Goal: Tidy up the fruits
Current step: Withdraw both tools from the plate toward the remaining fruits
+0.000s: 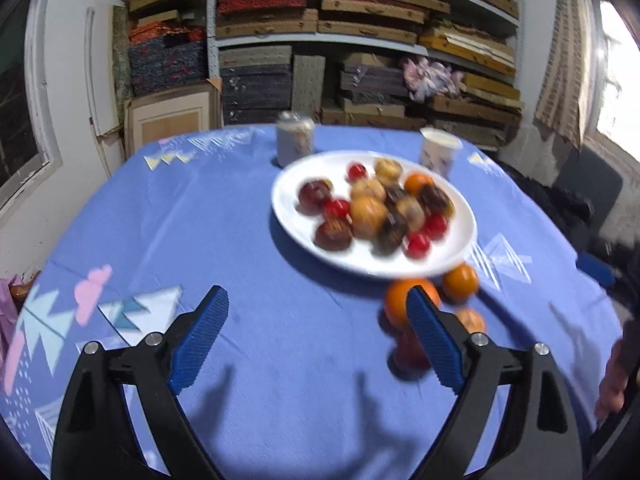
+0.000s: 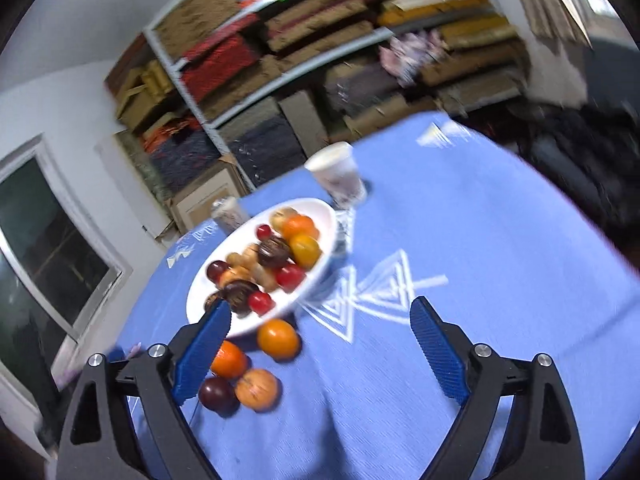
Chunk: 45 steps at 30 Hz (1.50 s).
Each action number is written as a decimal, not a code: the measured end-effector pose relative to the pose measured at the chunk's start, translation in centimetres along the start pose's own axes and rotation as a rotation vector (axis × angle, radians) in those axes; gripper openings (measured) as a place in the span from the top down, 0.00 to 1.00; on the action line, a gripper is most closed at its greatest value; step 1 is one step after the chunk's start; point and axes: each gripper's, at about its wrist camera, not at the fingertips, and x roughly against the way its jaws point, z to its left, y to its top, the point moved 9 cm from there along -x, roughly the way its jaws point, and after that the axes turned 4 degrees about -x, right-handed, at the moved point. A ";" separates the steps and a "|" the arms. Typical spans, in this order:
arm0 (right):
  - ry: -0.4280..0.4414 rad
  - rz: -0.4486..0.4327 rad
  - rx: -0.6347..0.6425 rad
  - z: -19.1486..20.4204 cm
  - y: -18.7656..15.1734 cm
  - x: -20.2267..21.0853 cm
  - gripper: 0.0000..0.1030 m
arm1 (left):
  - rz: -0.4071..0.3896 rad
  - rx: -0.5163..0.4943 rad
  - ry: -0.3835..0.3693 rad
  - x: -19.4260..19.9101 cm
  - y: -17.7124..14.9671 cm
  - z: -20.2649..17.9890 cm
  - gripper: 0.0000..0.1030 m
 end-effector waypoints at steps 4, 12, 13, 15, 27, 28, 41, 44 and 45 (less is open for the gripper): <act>-0.012 -0.032 -0.021 -0.9 0.1 0.5 0.09 | 0.035 -0.128 0.010 -0.8 -2.9 -3.2 0.14; -0.006 -0.012 -0.058 -1.7 -0.3 0.5 0.07 | 0.028 -0.179 0.013 -2.0 -3.1 -5.5 0.09; -0.003 -0.009 -0.056 -1.6 -0.3 0.4 0.07 | 0.041 -0.169 0.004 -2.4 -3.1 -5.5 0.09; -0.001 -0.006 -0.053 -1.5 -0.3 0.4 0.06 | 0.061 -0.142 -0.013 -3.0 -2.9 -5.5 0.09; 0.003 0.016 -0.045 -1.1 -0.8 0.0 0.06 | 0.073 -0.099 0.062 -2.2 -3.9 -1.4 0.07; 0.006 0.018 -0.040 -1.0 -0.9 0.0 0.06 | 0.067 -0.101 0.079 -1.9 -4.1 -0.7 0.07; -0.006 0.076 0.177 2.7 -3.9 -1.0 0.06 | 0.131 -0.045 -0.078 -3.3 -4.6 -1.7 0.08; -0.017 0.085 0.194 2.8 -4.2 -1.1 0.06 | 0.163 -0.053 -0.108 -4.3 -4.7 -2.8 0.30; -0.021 0.086 0.188 2.6 -4.3 -1.2 0.06 | 0.177 -0.064 -0.124 -4.6 -4.8 -3.3 0.41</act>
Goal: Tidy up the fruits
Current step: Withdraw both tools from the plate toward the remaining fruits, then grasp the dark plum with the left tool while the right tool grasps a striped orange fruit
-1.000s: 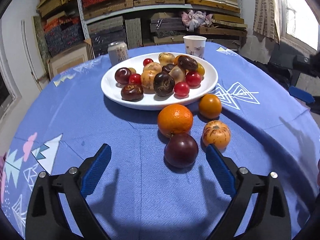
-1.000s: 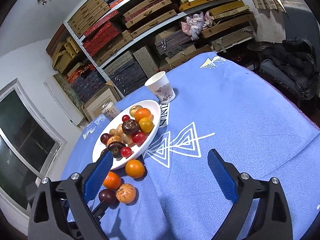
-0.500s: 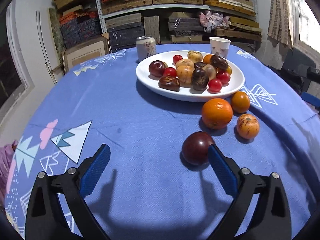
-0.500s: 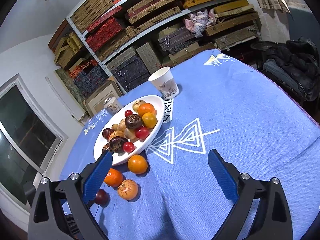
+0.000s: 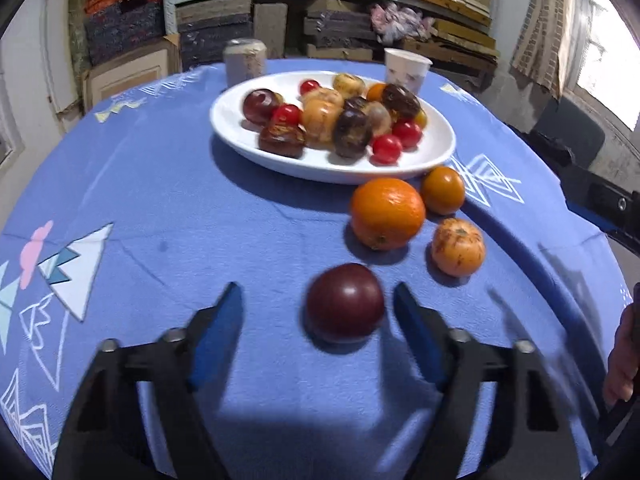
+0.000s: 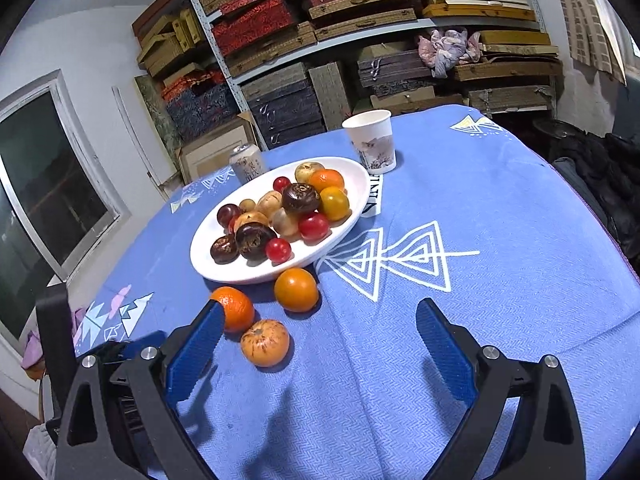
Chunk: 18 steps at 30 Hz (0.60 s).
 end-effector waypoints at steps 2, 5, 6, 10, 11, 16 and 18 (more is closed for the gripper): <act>-0.002 0.005 -0.019 -0.3 0.0 -0.1 0.06 | 0.016 -0.023 -0.017 -0.3 -0.2 -0.6 0.48; 0.002 0.009 -0.035 -0.5 0.0 -0.2 0.06 | -0.016 -0.005 -0.029 0.2 0.0 -0.4 0.48; 0.001 0.011 -0.027 -0.5 0.0 -0.2 0.06 | -0.022 0.006 -0.035 0.2 0.2 -0.2 0.48; -0.006 0.027 0.021 0.1 -0.5 -0.6 0.06 | -0.004 0.033 -0.053 -0.5 0.3 0.0 0.48; -0.009 0.030 0.032 0.3 -0.6 -0.6 0.06 | -0.008 0.034 -0.057 -0.4 0.3 -0.1 0.50; -0.023 0.051 0.115 1.6 -1.4 -1.0 0.06 | -0.026 0.000 -0.062 0.3 0.3 -0.3 0.62; -0.033 0.054 0.166 2.4 -1.9 -1.1 0.06 | -0.040 0.006 -0.037 1.3 0.0 0.6 0.62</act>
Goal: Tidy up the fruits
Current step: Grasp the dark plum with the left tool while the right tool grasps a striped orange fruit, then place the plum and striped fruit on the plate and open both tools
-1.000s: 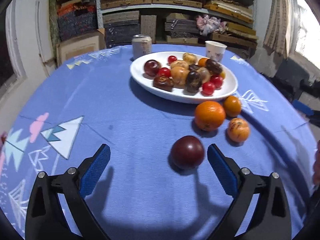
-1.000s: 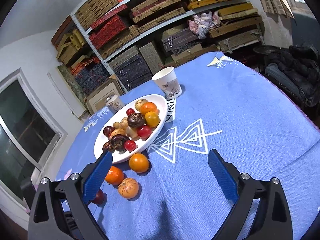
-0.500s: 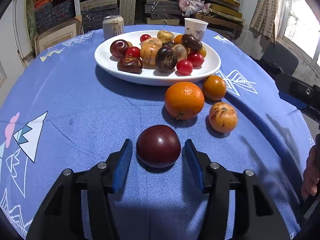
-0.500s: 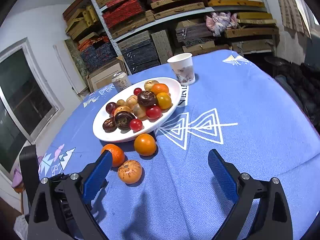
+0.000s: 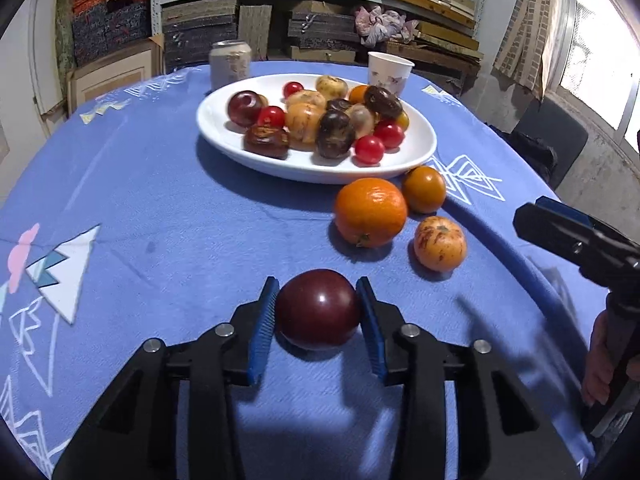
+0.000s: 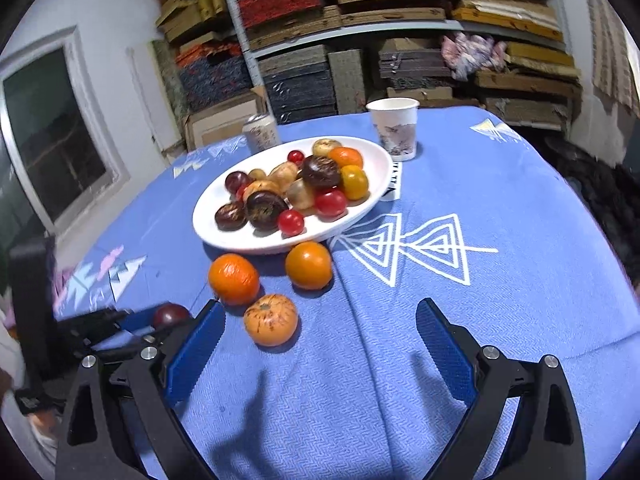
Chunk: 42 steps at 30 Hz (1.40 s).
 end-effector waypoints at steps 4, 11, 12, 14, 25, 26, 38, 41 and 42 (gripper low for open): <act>-0.027 0.010 0.120 2.1 -1.0 -0.5 0.06 | -0.079 0.071 0.083 2.6 0.2 3.9 0.62; -0.037 0.075 0.207 4.3 -2.4 -2.6 0.31 | -0.066 0.178 0.097 2.6 0.3 6.7 0.62; -0.034 0.083 0.196 4.3 -2.4 -2.8 0.32 | -0.069 0.168 0.095 2.7 0.3 6.4 0.62; -0.029 0.095 0.184 4.4 -2.3 -3.2 0.35 | -0.080 0.145 0.084 2.9 0.6 6.0 0.62; -0.029 0.154 0.173 4.7 -2.3 -5.2 0.50 | -0.032 0.112 0.072 1.7 -0.3 4.9 0.62; -0.029 0.156 0.170 4.7 -2.3 -5.2 0.52 | -0.020 0.110 0.075 1.3 -0.5 4.8 0.62; -0.015 0.150 0.144 4.3 -2.0 -5.3 0.61 | 0.018 0.092 0.083 0.1 -1.1 4.5 0.61; 0.018 0.158 0.154 5.0 -3.0 -4.2 0.61 | 0.025 0.110 0.065 0.2 -1.5 4.5 0.62; 0.030 0.151 0.165 5.5 -3.4 -3.5 0.61 | 0.022 0.113 0.052 0.5 -1.6 4.2 0.62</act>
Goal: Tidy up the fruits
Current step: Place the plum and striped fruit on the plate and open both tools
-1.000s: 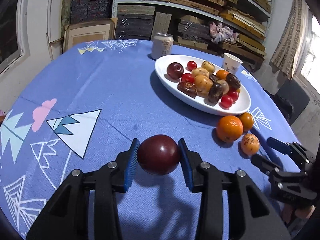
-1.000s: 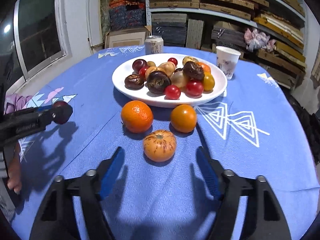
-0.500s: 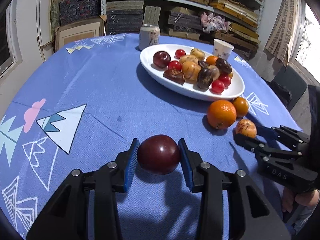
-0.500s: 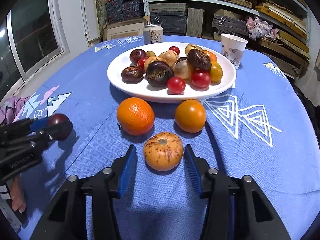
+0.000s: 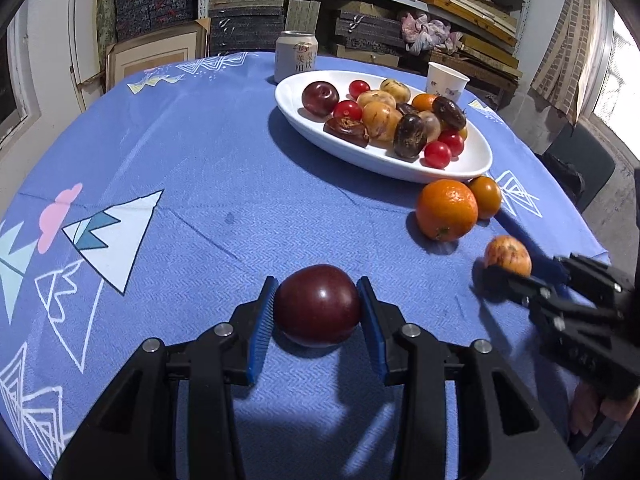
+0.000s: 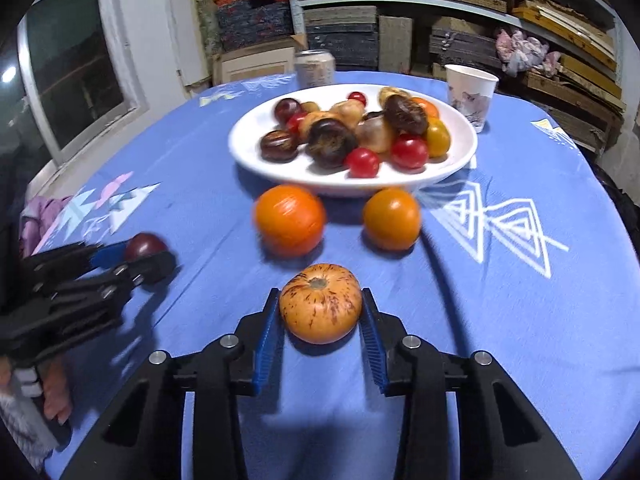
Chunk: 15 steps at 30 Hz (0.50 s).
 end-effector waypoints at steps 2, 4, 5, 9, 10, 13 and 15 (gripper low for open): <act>0.013 -0.022 0.017 0.7 -0.5 1.1 0.61 | -0.004 -0.007 -0.035 0.5 -0.3 -0.8 0.62; 0.028 -0.048 0.003 1.0 -0.7 2.3 0.62 | -0.044 -0.046 -0.017 1.6 0.1 -1.6 0.62; 0.036 -0.060 -0.003 1.1 -0.5 2.9 0.62 | -0.071 -0.054 -0.010 2.2 0.6 -1.9 0.62; 0.033 -0.128 -0.011 0.8 2.3 5.3 0.62 | -0.112 -0.062 -0.025 3.9 3.9 -2.8 0.62; 0.028 -0.149 -0.012 0.5 3.5 6.0 0.62 | -0.127 -0.066 -0.018 4.3 5.1 -2.8 0.62; 0.019 -0.233 -0.022 -0.3 8.4 8.9 0.62 | -0.187 -0.058 0.011 5.7 9.7 -2.3 0.62; 0.016 -0.283 -0.029 -0.8 11.7 10.3 0.62 | -0.230 -0.037 0.028 6.5 13.4 -1.6 0.62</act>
